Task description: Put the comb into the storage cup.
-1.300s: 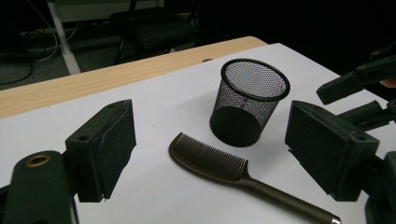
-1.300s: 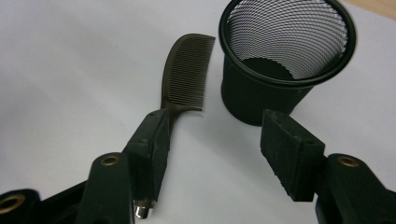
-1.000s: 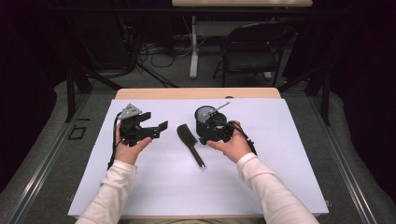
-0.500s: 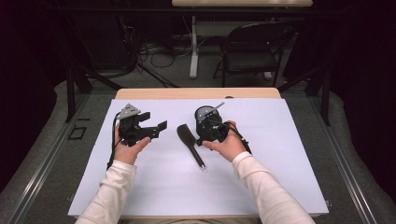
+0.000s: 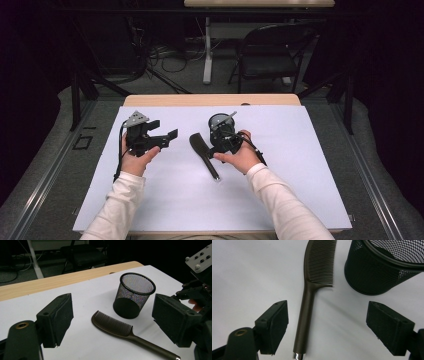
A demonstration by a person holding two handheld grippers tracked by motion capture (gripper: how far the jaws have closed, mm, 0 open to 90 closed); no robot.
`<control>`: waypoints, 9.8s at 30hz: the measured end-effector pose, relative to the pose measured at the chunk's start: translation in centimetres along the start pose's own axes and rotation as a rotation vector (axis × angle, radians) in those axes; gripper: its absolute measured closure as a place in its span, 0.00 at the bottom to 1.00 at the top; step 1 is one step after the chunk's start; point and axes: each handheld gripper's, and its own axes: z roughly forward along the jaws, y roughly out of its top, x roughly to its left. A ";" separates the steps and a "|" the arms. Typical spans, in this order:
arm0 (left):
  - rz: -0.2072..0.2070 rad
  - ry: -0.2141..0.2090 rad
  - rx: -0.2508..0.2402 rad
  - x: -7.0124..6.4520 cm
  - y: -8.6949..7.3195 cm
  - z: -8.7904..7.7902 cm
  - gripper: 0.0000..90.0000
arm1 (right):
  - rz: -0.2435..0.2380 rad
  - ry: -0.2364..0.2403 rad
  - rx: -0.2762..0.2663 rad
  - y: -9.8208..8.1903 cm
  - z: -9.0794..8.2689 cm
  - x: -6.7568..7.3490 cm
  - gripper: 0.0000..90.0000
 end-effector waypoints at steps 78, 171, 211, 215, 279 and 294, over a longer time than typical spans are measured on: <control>0.024 0.021 0.049 -0.3 -0.5 0.9 0.06 | 0.083 0.003 0.208 -0.6 5.2 2.3 0.73; -0.023 0.032 0.019 0.8 -0.3 0.1 0.06 | 0.025 0.051 0.068 -0.9 3.3 3.9 0.81; -0.034 -0.004 -0.009 0.3 -0.1 -0.7 0.09 | -0.131 0.054 -0.259 -2.8 -2.0 3.7 0.81; -0.037 -0.020 -0.013 0.3 -0.1 -0.8 0.09 | -0.151 0.041 -0.287 -2.9 -2.2 3.6 0.81; -0.089 -0.223 -0.020 -0.7 -0.1 -1.1 0.39 | -0.317 -0.083 -0.557 -7.8 -3.7 3.0 0.81; -0.173 -0.306 -0.022 -0.8 -0.5 -0.8 0.48 | -0.318 -0.082 -0.567 -8.1 -3.3 3.4 0.81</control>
